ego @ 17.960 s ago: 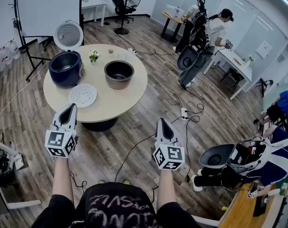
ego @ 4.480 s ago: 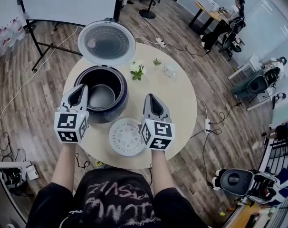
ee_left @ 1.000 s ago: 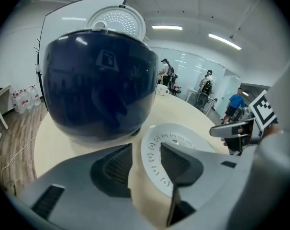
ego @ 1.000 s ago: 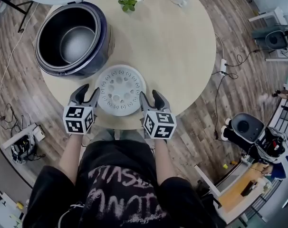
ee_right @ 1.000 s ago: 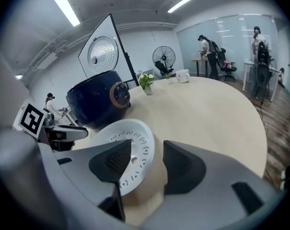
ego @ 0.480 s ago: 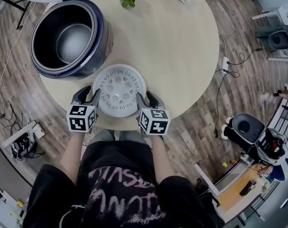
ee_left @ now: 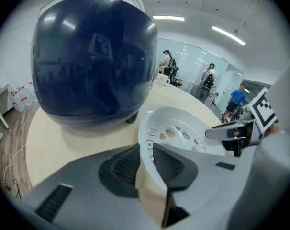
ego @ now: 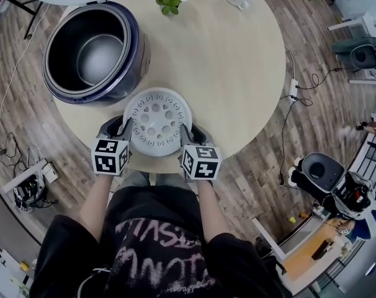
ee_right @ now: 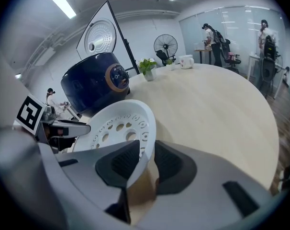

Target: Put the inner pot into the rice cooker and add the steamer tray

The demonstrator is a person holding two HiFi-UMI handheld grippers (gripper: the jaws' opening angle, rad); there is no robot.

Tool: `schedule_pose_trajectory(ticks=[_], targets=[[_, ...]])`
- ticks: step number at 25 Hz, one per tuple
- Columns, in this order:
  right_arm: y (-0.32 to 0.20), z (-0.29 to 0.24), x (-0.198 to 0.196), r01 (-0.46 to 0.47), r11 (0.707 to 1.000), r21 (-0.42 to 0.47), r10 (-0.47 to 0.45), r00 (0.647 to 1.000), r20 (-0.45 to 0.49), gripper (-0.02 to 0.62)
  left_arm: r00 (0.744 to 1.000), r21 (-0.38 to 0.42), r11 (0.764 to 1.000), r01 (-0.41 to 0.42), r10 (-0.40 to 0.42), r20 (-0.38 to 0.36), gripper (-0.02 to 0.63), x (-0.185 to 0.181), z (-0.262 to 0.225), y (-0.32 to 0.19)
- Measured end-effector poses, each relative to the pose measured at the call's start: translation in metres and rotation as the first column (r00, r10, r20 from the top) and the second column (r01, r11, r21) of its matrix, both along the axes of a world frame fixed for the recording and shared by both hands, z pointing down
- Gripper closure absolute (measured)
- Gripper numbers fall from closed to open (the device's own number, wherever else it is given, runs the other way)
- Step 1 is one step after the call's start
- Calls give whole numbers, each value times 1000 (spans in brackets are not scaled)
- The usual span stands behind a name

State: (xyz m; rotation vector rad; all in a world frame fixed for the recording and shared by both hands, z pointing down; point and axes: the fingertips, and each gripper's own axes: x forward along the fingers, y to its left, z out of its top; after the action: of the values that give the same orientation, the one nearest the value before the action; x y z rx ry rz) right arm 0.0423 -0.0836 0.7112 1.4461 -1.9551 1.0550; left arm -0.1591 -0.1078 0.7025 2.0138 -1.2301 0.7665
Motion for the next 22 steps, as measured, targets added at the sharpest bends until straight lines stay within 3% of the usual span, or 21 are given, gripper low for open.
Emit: schedule_pose_trajectory(ticks=[5,11,18,22], targets=[[-5,-22,10,-29,998,54,30,999,-20,497,1000,54,999,0,2,-29,516,10,-25,-8],[-20,-70,30,-68,981,182,78,996,-47,499,997,187,982,-32,45,-65,518,30,-77,-28],[-35,-142,48,-123,935,332,136,991,-16,506,993,347,937,-46,79,-83,521,48,-150,-48],[-49,-185,49,-128,897,424,137,990,9,509,993,443,896,-30,76,-86,522,48,-194,-59]])
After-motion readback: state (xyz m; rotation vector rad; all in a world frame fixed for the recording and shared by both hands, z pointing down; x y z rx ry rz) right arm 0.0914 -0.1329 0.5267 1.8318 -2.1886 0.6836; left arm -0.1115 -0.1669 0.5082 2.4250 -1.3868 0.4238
